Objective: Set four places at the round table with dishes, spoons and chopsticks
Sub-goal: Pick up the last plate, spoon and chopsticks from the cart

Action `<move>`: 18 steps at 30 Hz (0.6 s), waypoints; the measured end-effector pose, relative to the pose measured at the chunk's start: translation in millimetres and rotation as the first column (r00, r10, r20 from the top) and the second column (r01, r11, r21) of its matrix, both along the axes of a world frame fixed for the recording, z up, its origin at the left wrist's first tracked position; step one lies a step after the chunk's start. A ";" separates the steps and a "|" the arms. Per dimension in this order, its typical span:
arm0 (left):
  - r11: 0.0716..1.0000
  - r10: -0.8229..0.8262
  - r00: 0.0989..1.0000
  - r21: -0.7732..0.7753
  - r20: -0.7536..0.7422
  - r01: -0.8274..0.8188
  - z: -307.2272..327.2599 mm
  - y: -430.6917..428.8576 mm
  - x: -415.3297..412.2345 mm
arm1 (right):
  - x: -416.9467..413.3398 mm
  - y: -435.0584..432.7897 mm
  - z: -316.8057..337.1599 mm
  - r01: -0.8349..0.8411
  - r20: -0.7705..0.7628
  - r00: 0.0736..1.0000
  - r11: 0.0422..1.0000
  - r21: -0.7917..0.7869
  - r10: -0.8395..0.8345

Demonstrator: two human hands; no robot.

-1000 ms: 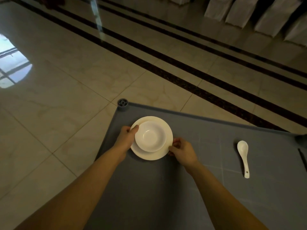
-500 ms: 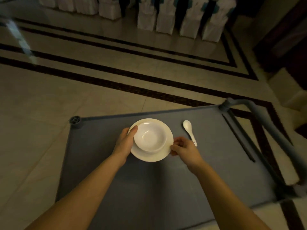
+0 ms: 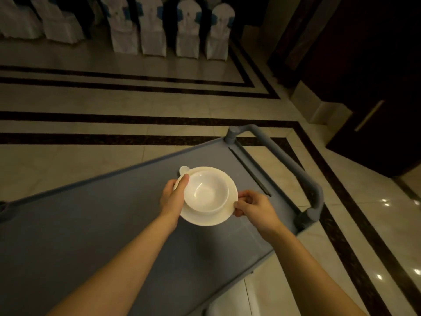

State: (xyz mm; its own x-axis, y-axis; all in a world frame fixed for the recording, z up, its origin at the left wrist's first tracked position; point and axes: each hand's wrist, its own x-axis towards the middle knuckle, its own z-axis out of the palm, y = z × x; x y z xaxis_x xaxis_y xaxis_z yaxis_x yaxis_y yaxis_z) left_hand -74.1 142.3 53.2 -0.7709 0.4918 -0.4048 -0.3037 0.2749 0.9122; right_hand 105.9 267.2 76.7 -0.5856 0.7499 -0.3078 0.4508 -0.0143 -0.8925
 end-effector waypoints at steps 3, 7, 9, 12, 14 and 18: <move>0.999 0.048 0.998 0.013 0.043 -0.048 -0.1 34.4 17.0 | 15.0 29.9 -3.6 -0.002 -0.023 1.000 1.000 -0.013 0.002; 0.994 0.103 0.993 0.019 0.065 -0.104 -4.4 71.0 28.4 | 25.5 70.9 -14.6 -0.005 -0.108 0.994 0.993 -0.116 -0.008; 0.990 0.139 0.986 0.013 0.092 -0.141 -6.9 86.3 30.1 | 26.8 93.7 -20.5 0.008 -0.153 0.987 0.981 -0.196 -0.039; 0.983 0.184 0.975 0.008 0.126 -0.186 -6.5 105.5 28.6 | 23.4 131.9 -39.4 0.054 0.041 0.998 0.998 -0.033 -0.053; 0.976 0.212 0.967 0.009 0.142 -0.216 -7.2 114.7 24.6 | 18.5 158.3 -56.6 -0.042 0.273 0.962 0.971 0.237 -0.025; 0.965 0.262 0.958 -0.013 0.114 -0.262 -10.4 123.1 15.2 | -2.7 189.6 -80.3 -0.271 0.509 0.861 0.859 0.435 0.013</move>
